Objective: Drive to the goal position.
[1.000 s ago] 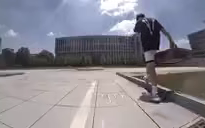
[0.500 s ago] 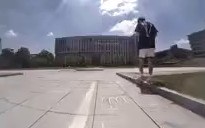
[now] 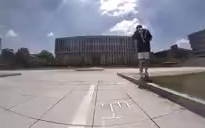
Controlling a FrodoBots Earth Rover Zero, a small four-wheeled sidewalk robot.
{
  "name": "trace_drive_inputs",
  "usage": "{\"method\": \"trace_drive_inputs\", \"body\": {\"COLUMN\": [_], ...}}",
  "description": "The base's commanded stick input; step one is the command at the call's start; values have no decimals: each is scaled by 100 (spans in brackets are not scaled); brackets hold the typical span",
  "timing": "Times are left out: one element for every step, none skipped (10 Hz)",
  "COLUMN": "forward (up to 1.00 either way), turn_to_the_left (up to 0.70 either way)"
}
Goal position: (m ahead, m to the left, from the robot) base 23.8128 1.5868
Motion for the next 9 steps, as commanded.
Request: {"method": "trace_drive_inputs", "body": {"forward": [50, 50, 50, 50, 50, 50, 50, 50, 50], "turn_to_the_left": [0, 0, 0, 0, 0, 0, 0, 0, 0]}}
